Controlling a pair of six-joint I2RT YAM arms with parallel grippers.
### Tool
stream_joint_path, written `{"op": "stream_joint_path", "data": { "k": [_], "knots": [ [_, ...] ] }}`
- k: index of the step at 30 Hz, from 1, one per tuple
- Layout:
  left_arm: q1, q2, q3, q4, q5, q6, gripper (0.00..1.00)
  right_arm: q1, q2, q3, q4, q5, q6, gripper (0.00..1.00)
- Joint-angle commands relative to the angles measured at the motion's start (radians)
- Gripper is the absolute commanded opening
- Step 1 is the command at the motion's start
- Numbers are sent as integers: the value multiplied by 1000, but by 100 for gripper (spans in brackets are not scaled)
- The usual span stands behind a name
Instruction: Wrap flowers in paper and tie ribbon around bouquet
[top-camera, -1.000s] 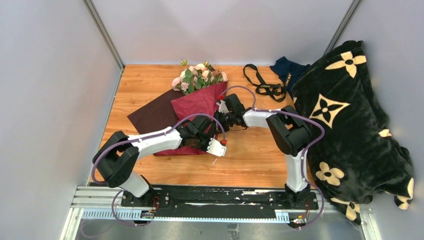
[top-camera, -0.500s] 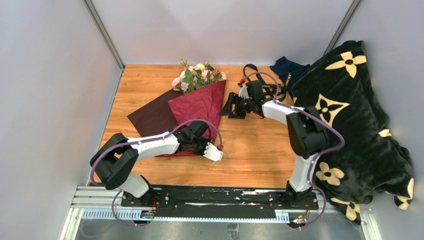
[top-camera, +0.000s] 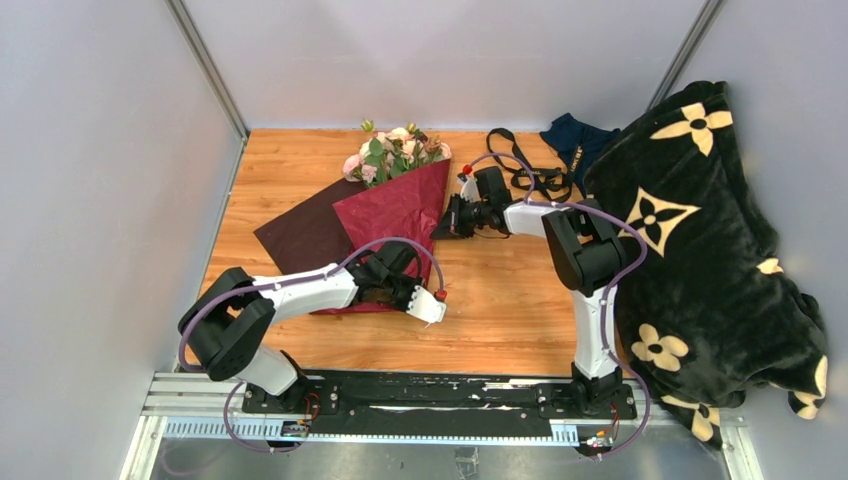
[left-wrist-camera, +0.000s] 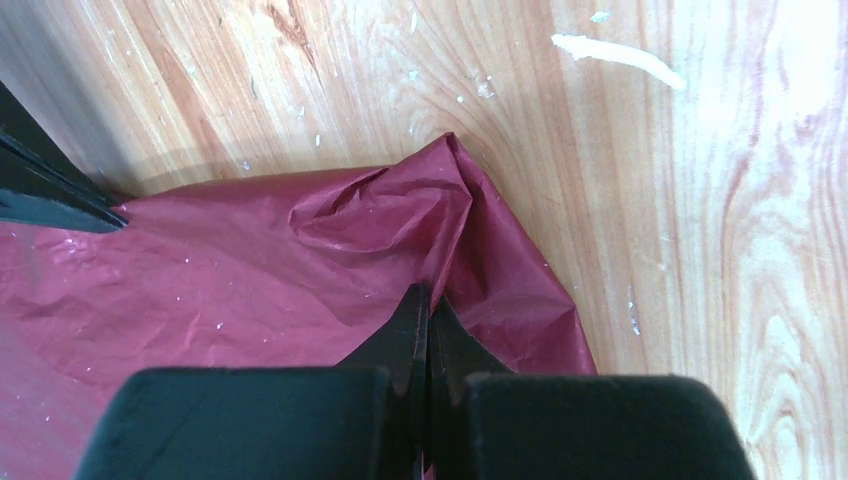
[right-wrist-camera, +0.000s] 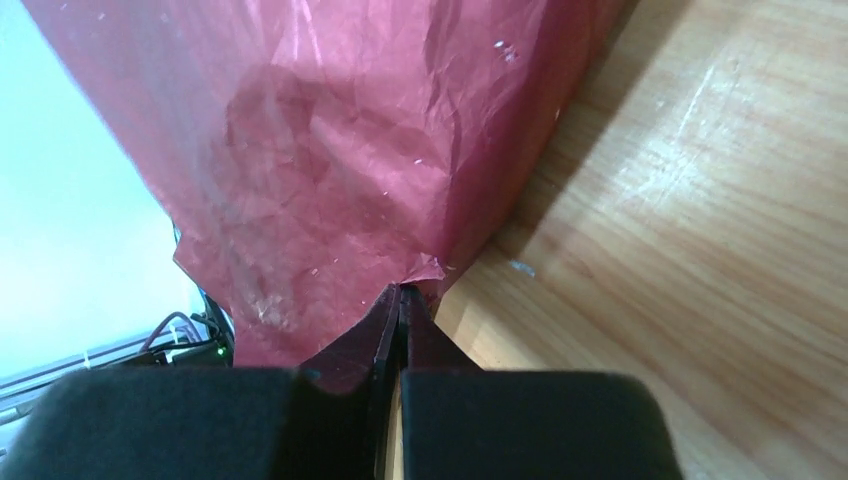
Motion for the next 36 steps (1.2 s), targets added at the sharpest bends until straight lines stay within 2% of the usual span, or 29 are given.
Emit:
{"op": "stream_joint_path", "data": {
  "k": [1, 8, 9, 12, 14, 18, 22, 26, 33, 35, 36],
  "knots": [
    [-2, -38, -13, -71, 86, -8, 0, -25, 26, 88, -11, 65, 10, 0],
    [-2, -41, -43, -66, 103, 1, 0, -57, 31, 192, -138, 120, -61, 0],
    [-2, -39, -46, -55, 98, -5, 0, -55, 26, 193, -157, 119, -76, 3],
    [-1, -37, -55, -10, 73, -23, 0, -43, -28, 157, -252, 104, -140, 32],
    [-1, -37, -68, 7, 67, -11, 0, -29, -124, 55, -283, 126, -169, 40],
    [-1, -31, -67, 8, 65, -1, 0, 16, -333, -274, -188, 104, -92, 45],
    [-1, -21, -59, -1, 66, 10, 0, 119, -401, -443, -59, 69, 4, 51],
    [-1, -24, -51, -4, 73, 2, 0, 206, -358, -472, 19, 64, 55, 51],
    [-1, -30, -61, -1, 68, -1, 0, 267, -243, -504, 183, 12, 166, 44],
    [-1, -29, -63, 4, 63, 0, 0, 280, -220, -512, 222, -3, 198, 38],
    [-1, -29, -63, 7, 59, -1, 0, 281, -211, -523, 254, -15, 218, 31]
  ]
}}
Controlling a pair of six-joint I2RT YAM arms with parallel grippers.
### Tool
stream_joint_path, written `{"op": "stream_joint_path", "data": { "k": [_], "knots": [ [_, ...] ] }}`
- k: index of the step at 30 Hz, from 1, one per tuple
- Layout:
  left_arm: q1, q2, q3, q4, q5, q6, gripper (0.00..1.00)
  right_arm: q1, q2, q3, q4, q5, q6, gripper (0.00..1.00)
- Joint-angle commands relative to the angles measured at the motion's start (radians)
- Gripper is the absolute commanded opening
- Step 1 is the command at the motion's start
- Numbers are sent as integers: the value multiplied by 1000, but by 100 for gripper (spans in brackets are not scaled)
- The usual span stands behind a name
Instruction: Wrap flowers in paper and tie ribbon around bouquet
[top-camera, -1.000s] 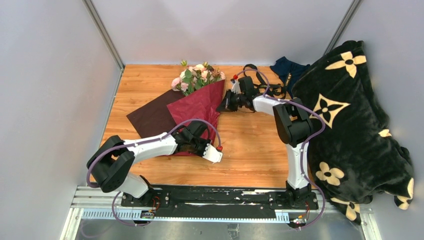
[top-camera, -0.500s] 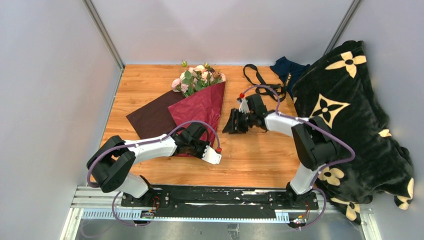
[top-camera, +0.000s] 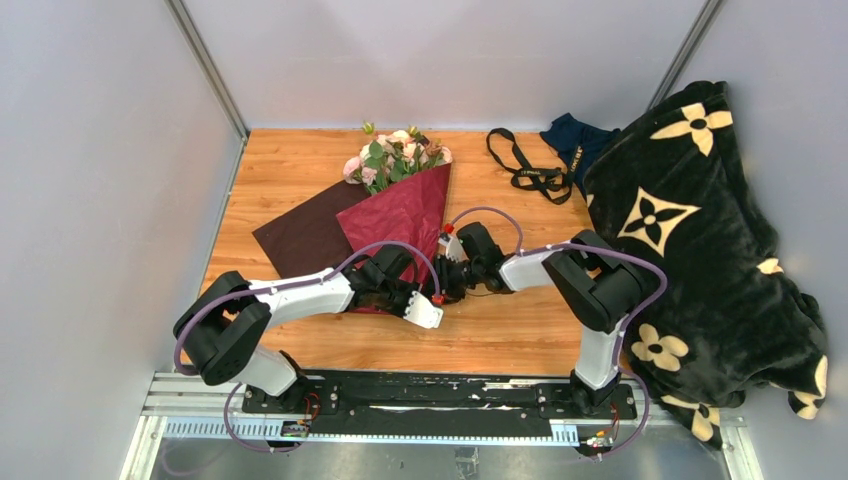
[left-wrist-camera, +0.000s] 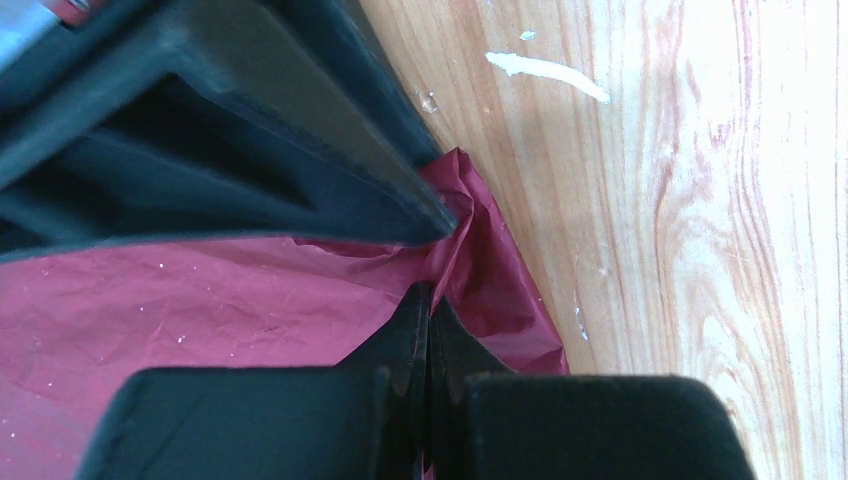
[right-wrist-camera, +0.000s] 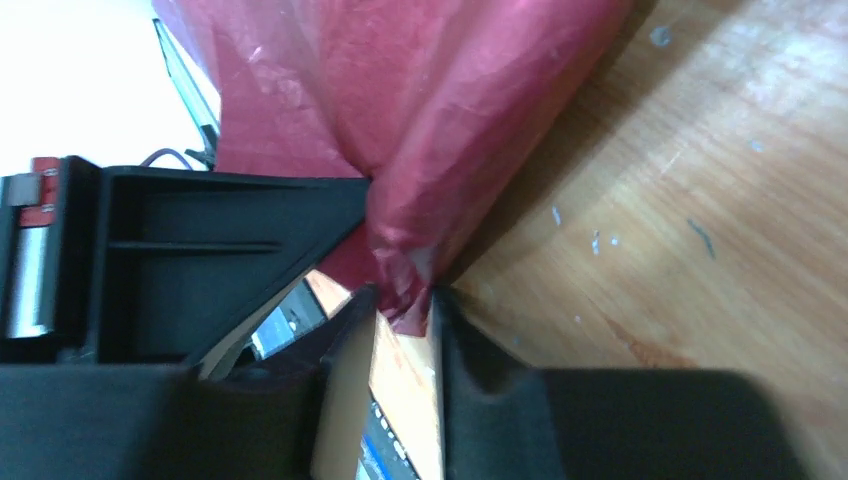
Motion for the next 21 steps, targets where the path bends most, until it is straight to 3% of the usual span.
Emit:
{"op": "stream_joint_path", "data": {
  "k": [1, 3, 4, 10, 17, 21],
  "knots": [
    [-1, 7, -14, -1, -6, 1, 0, 33, 57, -58, 117, -26, 97, 23],
    [-1, 8, -15, -1, -16, 4, 0, 32, 46, -69, 112, -17, 99, 3],
    [-1, 8, -15, -1, -23, 8, 0, 33, 40, -72, 93, -14, 90, 0],
    [17, 13, -12, -22, -64, 50, 0, 33, -16, -114, -71, 7, 22, 0],
    [18, 1, -53, -40, -55, 90, 0, 31, -30, -200, -103, -21, 11, 0],
    [17, 2, -66, -38, -58, 96, 0, 20, -131, -205, -239, 7, -39, 4]
  ]
}}
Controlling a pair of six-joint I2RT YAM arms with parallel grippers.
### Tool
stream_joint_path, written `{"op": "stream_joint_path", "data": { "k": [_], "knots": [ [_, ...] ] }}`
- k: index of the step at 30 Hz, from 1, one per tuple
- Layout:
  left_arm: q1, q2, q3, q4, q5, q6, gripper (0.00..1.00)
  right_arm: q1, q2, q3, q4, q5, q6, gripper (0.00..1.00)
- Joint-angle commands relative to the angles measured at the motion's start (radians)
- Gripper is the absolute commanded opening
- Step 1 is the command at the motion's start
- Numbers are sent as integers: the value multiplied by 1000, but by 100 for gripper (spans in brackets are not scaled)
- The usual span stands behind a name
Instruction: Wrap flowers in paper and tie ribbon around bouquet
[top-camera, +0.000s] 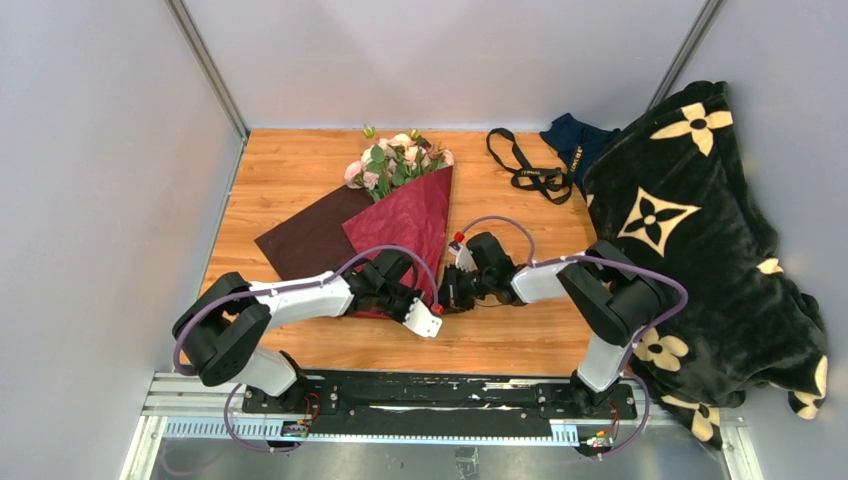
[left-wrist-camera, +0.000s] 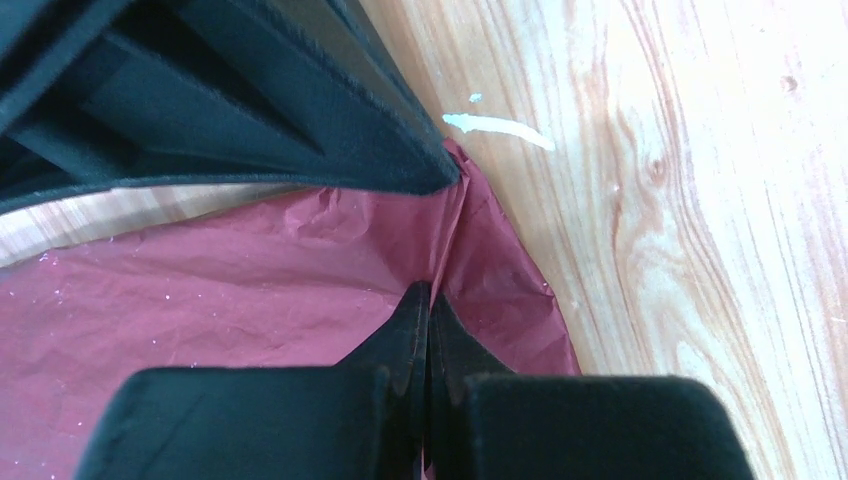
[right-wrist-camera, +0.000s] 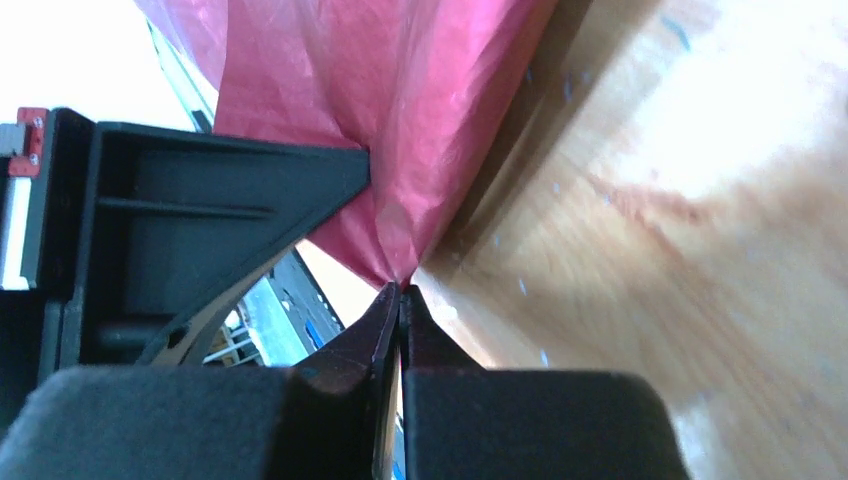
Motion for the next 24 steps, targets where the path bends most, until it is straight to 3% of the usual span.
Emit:
{"op": "stream_joint_path", "data": {
  "k": [1, 5, 8, 14, 24],
  "knots": [
    [19, 6, -42, -65, -105, 17, 0, -2, -101, -68, -384, 14, -121, 8],
    [-4, 2, -48, -67, -80, 12, 0, -20, -223, -51, -563, 102, -190, 19],
    [-21, 13, -51, -62, -91, 15, 0, -19, -269, 25, -645, 170, -224, 21],
    [-21, 27, -44, -75, -118, 28, 0, -16, -195, 191, -473, 93, -236, 0],
    [-22, 2, -19, -113, -118, 8, 14, 14, 92, 358, -340, 61, -215, 0]
  ]
}}
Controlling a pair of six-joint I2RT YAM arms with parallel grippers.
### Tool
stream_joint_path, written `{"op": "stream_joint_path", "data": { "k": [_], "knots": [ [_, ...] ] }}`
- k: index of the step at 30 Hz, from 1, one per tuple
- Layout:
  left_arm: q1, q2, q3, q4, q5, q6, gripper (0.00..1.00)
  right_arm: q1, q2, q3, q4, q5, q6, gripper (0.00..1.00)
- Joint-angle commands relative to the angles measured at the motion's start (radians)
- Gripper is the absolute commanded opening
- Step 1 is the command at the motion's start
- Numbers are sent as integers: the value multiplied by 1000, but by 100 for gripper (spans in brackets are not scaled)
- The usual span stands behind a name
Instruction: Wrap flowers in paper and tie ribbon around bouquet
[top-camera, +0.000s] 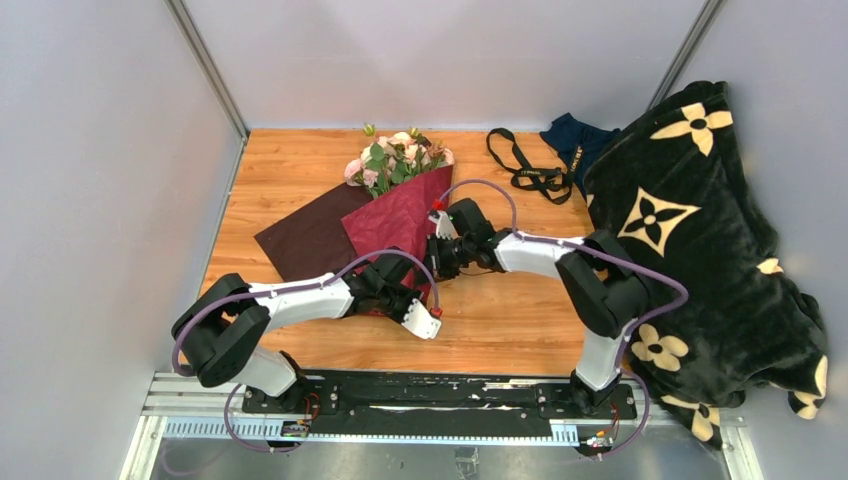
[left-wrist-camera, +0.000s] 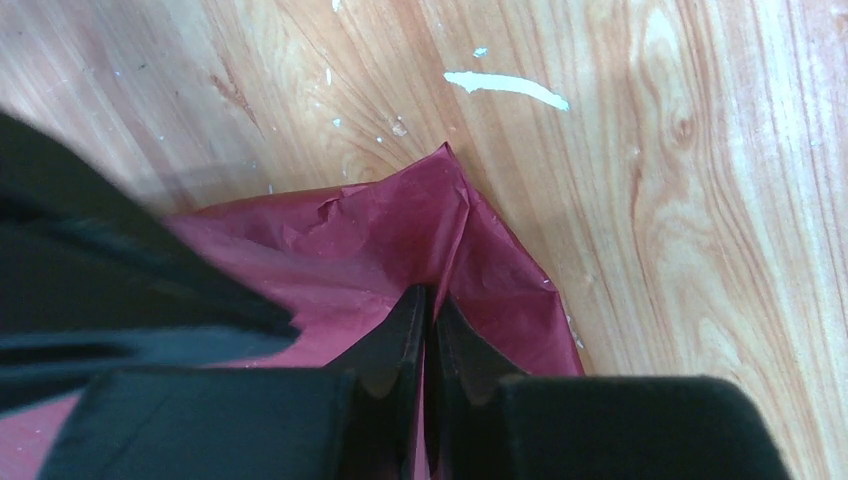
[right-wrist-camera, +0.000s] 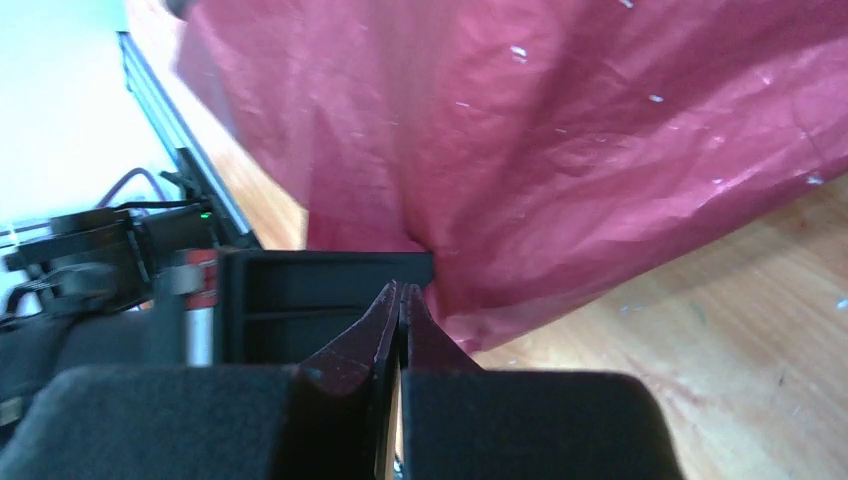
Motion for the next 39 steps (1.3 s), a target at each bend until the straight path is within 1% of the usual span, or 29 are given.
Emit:
{"op": "stream_joint_path", "data": {
  "k": [1, 3, 4, 6, 7, 8, 10, 13, 15, 16, 19, 21, 23, 26, 28, 29, 30, 31, 32, 34, 36, 39],
  "knots": [
    [-2, 7, 1, -134, -45, -22, 17, 13, 105, 10, -16, 10, -16, 0],
    [-2, 1, 15, -172, -45, -29, 26, 6, 128, -10, -34, 33, -29, 0],
    [-3, -2, 26, -206, -46, -33, 36, -1, 136, -25, -35, 36, -32, 0],
    [-3, 10, 68, -327, -38, -32, 46, -12, 143, -56, -40, 42, -43, 0],
    [-3, 23, 90, -388, -37, -33, 47, -15, 145, -71, -47, 47, -51, 0],
    [-3, 38, 109, -437, -46, -38, 47, -17, 144, -81, -53, 51, -58, 0],
    [-3, 73, 122, -503, -77, -42, 42, -20, 144, -94, -66, 57, -72, 0],
    [-2, 102, 106, -530, -121, -46, 30, -21, 135, -100, -70, 69, -86, 0],
    [-3, 90, 97, -541, -127, -52, 28, -19, 126, -96, -107, 75, -96, 0],
    [-3, 77, 97, -544, -118, -59, 29, -19, 122, -91, -117, 79, -102, 0],
    [1, 10, 113, -546, -89, -87, 39, -19, 113, -77, -147, 88, -117, 0],
    [12, -43, 122, -548, -70, -102, 43, -17, 111, -73, -156, 86, -122, 0],
    [34, -88, 130, -559, -56, -104, 46, -17, 114, -68, -158, 76, -122, 0],
    [66, -120, 188, -589, -10, -148, 46, -8, 121, -49, -162, 66, -128, 0],
    [72, -104, 272, -597, 74, -224, 42, 2, 128, -34, -165, 60, -129, 0],
    [72, -93, 294, -570, 118, -275, 37, 3, 130, -28, -167, 56, -128, 0],
    [73, -75, 303, -521, 153, -337, 34, 5, 128, -26, -167, 55, -128, 0],
    [72, -53, 299, -475, 166, -384, 29, 5, 124, -25, -167, 55, -125, 0],
    [71, -24, 290, -429, 149, -412, 25, 5, 120, -25, -169, 58, -123, 0],
    [69, 33, 265, -357, 91, -416, 19, 5, 108, -27, -170, 61, -123, 0],
    [69, 74, 240, -333, 55, -376, 18, 5, 101, -27, -165, 50, -119, 0],
    [50, 92, 189, -330, 58, -296, 18, 5, 97, -27, -153, 33, -113, 0]
  ]
}}
